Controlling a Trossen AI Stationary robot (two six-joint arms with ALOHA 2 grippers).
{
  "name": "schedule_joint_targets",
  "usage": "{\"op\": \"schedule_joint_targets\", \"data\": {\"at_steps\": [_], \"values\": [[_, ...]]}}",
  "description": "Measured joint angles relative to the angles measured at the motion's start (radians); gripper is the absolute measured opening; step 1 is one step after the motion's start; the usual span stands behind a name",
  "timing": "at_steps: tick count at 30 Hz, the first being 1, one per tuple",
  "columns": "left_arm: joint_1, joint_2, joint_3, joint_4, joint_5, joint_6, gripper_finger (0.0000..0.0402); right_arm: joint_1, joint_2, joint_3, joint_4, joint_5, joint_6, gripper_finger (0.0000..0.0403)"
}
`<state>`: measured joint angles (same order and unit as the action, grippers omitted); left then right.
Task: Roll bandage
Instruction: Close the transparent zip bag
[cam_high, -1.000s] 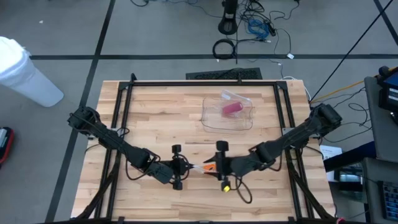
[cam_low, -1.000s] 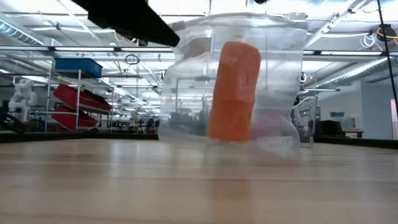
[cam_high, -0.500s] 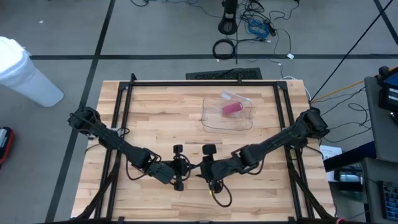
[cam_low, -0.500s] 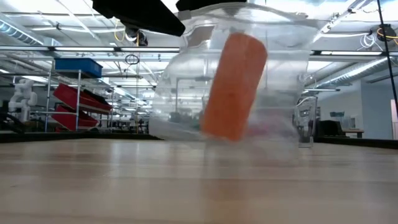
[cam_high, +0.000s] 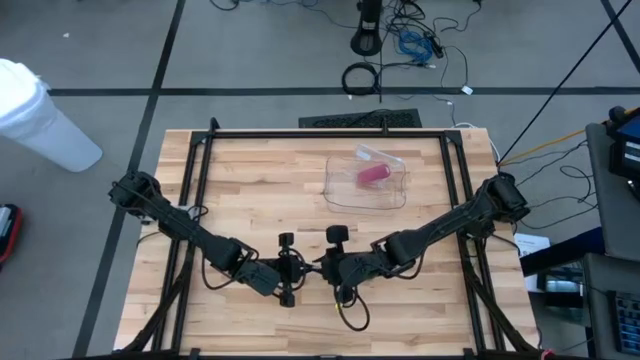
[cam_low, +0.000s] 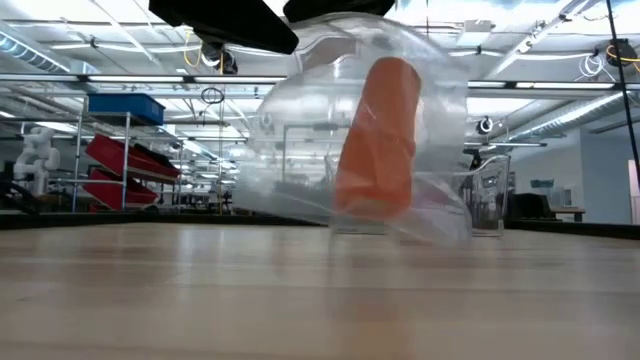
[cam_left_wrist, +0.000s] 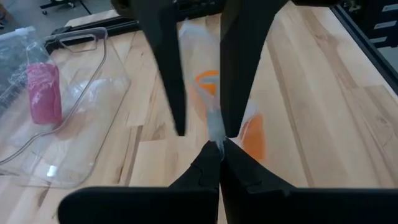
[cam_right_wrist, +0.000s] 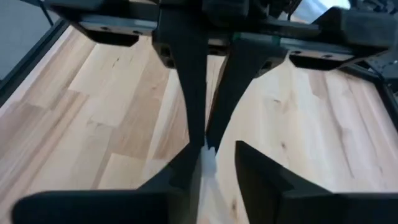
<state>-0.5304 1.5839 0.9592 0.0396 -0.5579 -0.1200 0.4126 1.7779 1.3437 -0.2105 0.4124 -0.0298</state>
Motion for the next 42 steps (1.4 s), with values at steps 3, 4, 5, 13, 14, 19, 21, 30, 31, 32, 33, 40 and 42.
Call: {"op": "schedule_joint_targets", "data": {"at_steps": [3,4,5,13,14,19,21,30,31,32,33,40,42], "values": [[0.000,-0.001,0.000,-0.001,0.000,0.002,0.0000,0.001,0.000,0.000,0.007,0.010,-0.009,0.0111],[0.000,-0.001,0.000,-0.001,0.002,0.003,0.0000,0.000,0.000,0.000,0.005,0.008,-0.008,0.0122],[0.000,-0.001,0.000,-0.001,0.003,0.004,0.0000,-0.001,0.000,0.000,-0.001,0.007,-0.007,0.0132],[0.000,-0.001,0.000,-0.004,0.005,0.005,0.0000,-0.008,0.005,0.000,-0.050,0.004,0.076,0.0151],[0.000,-0.001,0.000,-0.004,0.005,0.005,0.0000,-0.008,0.005,0.000,-0.047,0.005,0.075,0.0143],[0.000,-0.001,0.000,-0.004,0.004,0.003,0.0000,-0.008,0.005,0.000,-0.047,-0.003,0.065,0.0082],[0.000,-0.001,0.000,-0.004,0.003,0.003,0.0000,-0.007,0.005,0.000,-0.049,-0.006,0.060,0.0051],[-0.011,-0.001,0.000,-0.036,-0.051,0.004,0.0000,-0.004,0.005,-0.001,-0.066,0.006,0.075,0.0004],[-0.013,-0.001,0.000,-0.043,-0.055,0.004,0.0000,-0.002,0.005,0.000,-0.072,0.006,0.087,0.0003],[-0.014,-0.001,0.000,-0.048,-0.056,0.002,0.0000,-0.001,0.005,0.000,-0.076,0.008,0.093,0.0003],[-0.016,-0.001,0.000,-0.052,-0.056,-0.002,0.0000,0.001,0.004,0.000,-0.080,0.010,0.095,0.0002],[-0.022,-0.001,0.001,-0.064,-0.048,-0.003,0.0000,0.019,0.001,0.000,-0.103,0.011,0.096,0.0004],[-0.022,-0.001,0.001,-0.067,-0.045,-0.003,0.0000,0.021,0.000,0.000,-0.120,0.010,0.115,0.0001]]}}
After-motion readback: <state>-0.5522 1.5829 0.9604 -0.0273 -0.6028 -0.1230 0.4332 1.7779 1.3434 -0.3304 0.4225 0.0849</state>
